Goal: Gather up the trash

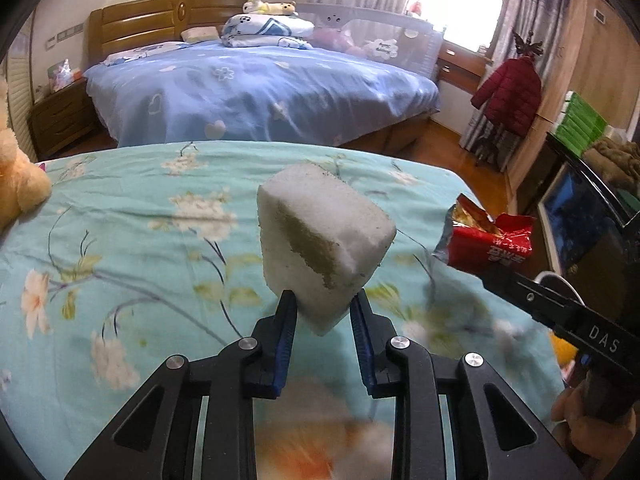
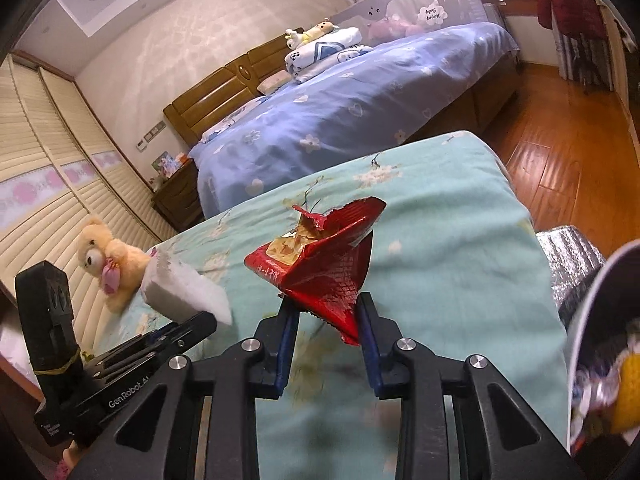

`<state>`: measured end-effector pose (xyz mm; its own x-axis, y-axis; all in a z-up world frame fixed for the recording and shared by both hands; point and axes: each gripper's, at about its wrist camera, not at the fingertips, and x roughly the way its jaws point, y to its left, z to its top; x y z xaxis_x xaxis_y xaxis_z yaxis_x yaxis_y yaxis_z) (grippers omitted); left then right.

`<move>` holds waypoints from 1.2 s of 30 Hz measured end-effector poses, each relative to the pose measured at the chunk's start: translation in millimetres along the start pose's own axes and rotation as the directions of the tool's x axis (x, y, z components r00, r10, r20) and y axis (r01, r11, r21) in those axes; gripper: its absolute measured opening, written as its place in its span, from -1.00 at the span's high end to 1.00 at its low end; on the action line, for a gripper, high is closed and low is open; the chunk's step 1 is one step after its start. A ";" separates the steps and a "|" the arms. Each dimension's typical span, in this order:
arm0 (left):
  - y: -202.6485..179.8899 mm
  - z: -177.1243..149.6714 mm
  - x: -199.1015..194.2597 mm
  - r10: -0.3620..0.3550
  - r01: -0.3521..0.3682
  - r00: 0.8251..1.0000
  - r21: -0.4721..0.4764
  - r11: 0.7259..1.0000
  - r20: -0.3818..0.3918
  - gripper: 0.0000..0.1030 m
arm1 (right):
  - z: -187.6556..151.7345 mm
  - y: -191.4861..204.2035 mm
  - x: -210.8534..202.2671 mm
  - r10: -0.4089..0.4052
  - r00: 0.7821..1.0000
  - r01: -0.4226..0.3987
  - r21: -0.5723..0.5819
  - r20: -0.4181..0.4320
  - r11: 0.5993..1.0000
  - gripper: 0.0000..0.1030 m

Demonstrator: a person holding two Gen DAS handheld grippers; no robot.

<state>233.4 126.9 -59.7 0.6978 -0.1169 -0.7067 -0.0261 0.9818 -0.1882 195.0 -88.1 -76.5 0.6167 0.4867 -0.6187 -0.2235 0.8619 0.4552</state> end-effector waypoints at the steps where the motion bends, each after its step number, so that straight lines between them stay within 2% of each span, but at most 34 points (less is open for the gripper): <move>1: -2.3 -3.2 -4.6 -0.004 0.004 1.000 0.007 1.000 -0.001 0.49 | -3.8 1.2 -4.6 -0.002 1.000 0.002 -0.002 0.005 1.000 0.43; 16: -23.0 -42.0 -51.3 -0.045 0.044 0.999 0.060 0.997 0.010 0.49 | -45.1 -0.2 -51.2 -0.004 0.999 0.002 0.035 0.041 0.999 0.43; 29: -36.0 -54.2 -63.6 -0.064 0.064 0.998 0.074 0.995 0.009 0.49 | -64.9 -10.8 -76.4 -0.013 0.998 0.009 0.067 0.061 0.998 0.43; 36: -37.3 -60.6 -65.6 -0.068 0.068 0.998 0.074 0.995 0.000 0.49 | -71.0 -13.4 -75.3 -0.023 0.999 0.020 0.063 0.048 0.998 0.43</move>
<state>145.2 88.9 -47.7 0.6980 -0.1832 -0.6923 0.0744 0.9800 -0.1843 98.0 -126.2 -81.5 0.6572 0.4592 -0.5977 -0.1630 0.8608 0.4821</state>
